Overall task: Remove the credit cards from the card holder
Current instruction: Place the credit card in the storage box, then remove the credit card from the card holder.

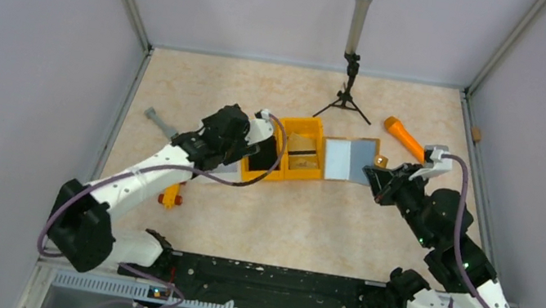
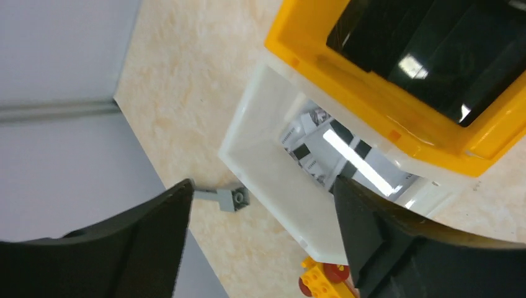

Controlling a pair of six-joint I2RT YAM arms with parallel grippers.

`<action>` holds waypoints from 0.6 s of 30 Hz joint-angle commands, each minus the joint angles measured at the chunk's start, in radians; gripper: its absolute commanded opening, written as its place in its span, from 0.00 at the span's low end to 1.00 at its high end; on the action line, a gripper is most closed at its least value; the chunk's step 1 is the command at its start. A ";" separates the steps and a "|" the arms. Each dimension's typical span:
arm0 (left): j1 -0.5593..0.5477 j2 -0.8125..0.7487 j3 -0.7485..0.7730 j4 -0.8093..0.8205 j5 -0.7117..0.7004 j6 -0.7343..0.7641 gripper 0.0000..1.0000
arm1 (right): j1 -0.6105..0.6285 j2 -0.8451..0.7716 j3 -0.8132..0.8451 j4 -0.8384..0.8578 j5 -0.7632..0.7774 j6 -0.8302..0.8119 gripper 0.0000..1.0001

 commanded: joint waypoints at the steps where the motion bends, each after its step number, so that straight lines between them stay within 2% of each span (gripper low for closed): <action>1: -0.006 -0.180 0.051 -0.025 0.158 -0.213 0.98 | 0.000 0.027 0.042 0.061 -0.026 0.017 0.00; 2: -0.005 -0.218 0.043 -0.017 0.213 -0.236 0.99 | -0.001 0.027 0.037 0.066 -0.033 0.025 0.00; 4: -0.006 -0.292 0.020 0.036 0.218 -0.339 0.99 | 0.000 0.023 0.017 0.083 -0.046 0.042 0.00; 7: -0.003 -0.405 -0.007 0.150 0.005 -0.715 0.99 | 0.000 0.011 -0.024 0.123 -0.071 0.078 0.00; 8: -0.001 -0.437 -0.012 0.170 -0.012 -0.806 0.99 | 0.000 0.014 -0.035 0.138 -0.087 0.091 0.00; 10: 0.004 -0.486 -0.014 0.173 0.088 -0.891 0.99 | 0.000 0.022 -0.049 0.171 -0.129 0.117 0.00; 14: 0.005 -0.558 -0.064 0.225 0.402 -1.074 0.99 | 0.000 0.044 -0.073 0.259 -0.230 0.168 0.00; 18: 0.005 -0.614 -0.241 0.452 0.658 -1.264 0.99 | -0.001 0.051 -0.103 0.344 -0.298 0.227 0.00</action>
